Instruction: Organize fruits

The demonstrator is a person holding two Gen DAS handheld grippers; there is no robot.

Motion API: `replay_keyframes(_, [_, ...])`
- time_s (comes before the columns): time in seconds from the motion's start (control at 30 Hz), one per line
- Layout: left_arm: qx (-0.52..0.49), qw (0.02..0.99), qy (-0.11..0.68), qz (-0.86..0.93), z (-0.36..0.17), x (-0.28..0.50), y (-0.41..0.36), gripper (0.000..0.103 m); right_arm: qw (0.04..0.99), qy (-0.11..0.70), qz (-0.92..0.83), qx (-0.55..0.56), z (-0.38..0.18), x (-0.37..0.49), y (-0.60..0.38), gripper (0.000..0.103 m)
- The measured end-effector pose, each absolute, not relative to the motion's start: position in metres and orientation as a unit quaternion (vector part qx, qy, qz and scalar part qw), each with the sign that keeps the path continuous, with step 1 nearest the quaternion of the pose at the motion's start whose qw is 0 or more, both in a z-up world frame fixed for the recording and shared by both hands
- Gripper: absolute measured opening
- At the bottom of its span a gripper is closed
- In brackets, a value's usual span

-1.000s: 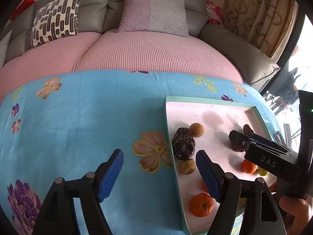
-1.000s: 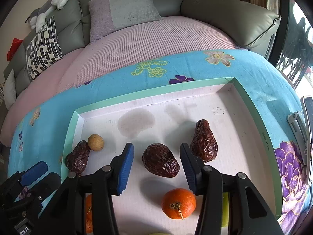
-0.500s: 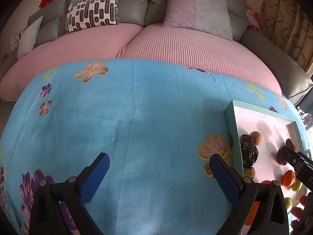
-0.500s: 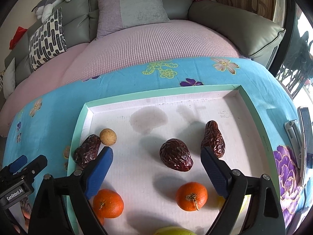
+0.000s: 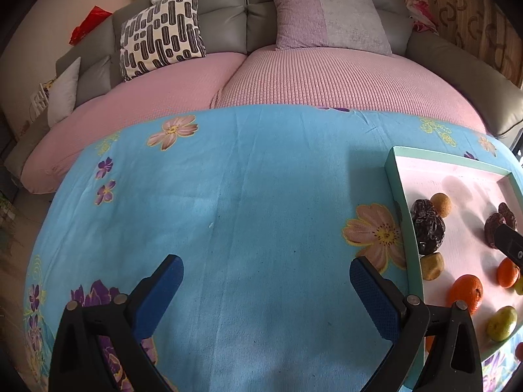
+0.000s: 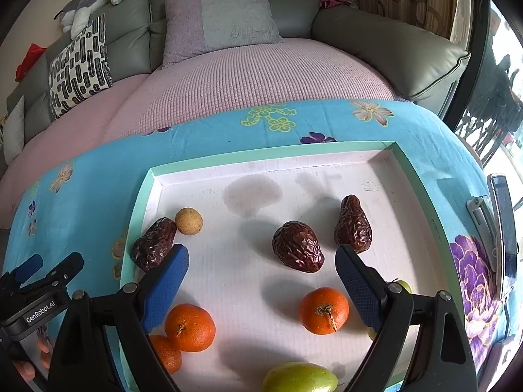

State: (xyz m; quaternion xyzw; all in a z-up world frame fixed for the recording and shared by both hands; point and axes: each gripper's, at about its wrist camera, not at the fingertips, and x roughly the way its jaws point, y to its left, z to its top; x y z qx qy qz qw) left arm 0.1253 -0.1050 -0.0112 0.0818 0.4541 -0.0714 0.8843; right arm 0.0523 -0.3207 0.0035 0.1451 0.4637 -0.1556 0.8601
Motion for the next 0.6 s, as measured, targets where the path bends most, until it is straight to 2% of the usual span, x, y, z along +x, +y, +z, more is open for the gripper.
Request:
replay_keyframes(0.3, [0.097,0.893,0.438,-0.027,-0.003,0.105,-0.084,0.103,0.867,0.458,-0.147,0.13,0.013,0.03,-0.299,0.092])
replay_keyframes(0.6, [0.086,0.887,0.454,-0.016,0.003,0.073,-0.056,0.103,0.867,0.461,-0.14,0.129,0.01,-0.006,-0.278,0.092])
